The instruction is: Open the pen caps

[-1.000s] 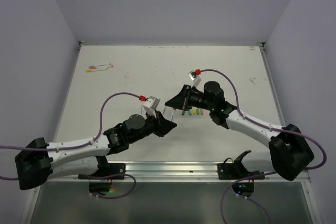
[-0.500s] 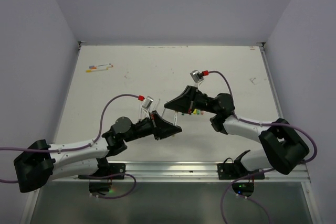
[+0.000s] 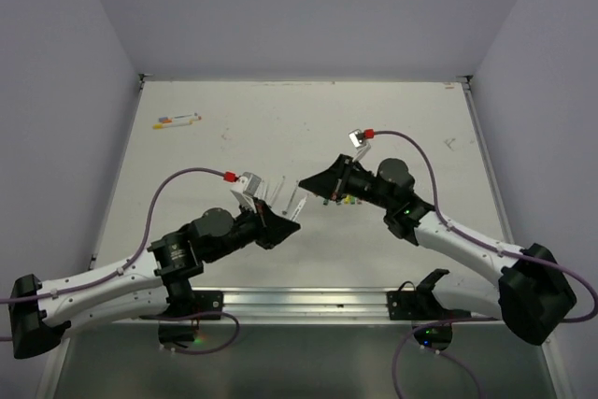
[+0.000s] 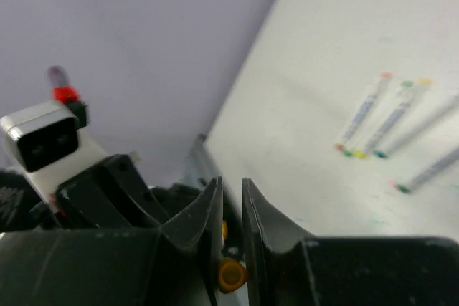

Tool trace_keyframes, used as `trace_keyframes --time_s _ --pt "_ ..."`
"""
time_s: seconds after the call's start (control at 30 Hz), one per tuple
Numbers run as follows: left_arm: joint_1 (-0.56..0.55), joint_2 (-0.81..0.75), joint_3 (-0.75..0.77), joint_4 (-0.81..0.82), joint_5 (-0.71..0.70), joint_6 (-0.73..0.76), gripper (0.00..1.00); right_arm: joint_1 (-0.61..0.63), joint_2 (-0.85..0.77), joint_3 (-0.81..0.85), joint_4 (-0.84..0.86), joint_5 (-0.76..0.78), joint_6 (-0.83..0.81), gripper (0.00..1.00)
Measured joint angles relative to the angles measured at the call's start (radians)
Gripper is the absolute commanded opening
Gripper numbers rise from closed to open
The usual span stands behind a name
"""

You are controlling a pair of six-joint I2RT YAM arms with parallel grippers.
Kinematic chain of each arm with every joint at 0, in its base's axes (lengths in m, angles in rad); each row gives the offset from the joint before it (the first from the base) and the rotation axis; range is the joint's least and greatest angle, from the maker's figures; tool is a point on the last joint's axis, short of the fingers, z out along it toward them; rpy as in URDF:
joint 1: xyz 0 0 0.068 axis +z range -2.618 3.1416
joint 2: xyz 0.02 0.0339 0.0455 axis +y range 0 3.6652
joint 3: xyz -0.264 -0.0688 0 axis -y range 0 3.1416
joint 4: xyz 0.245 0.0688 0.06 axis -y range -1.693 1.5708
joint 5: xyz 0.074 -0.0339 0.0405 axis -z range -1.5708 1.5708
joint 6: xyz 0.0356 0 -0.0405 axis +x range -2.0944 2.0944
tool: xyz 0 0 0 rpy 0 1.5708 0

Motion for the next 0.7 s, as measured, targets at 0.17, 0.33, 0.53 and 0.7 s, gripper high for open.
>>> trace_keyframes --time_s 0.17,0.33,0.53,0.7 --pt "0.018 -0.023 -0.008 -0.104 -0.222 -0.001 0.00 -0.039 -0.090 0.096 -0.366 0.241 -0.153 0.00" --pt "0.018 0.019 -0.015 -0.108 -0.263 0.005 0.00 -0.080 -0.042 0.206 -0.536 0.333 -0.214 0.00" --pt "0.025 0.075 0.039 -0.274 -0.418 -0.006 0.00 -0.147 0.044 0.313 -0.770 0.440 -0.278 0.00" --pt "0.176 0.034 0.041 -0.323 -0.438 0.048 0.00 -0.266 0.091 0.307 -0.917 0.459 -0.338 0.00"
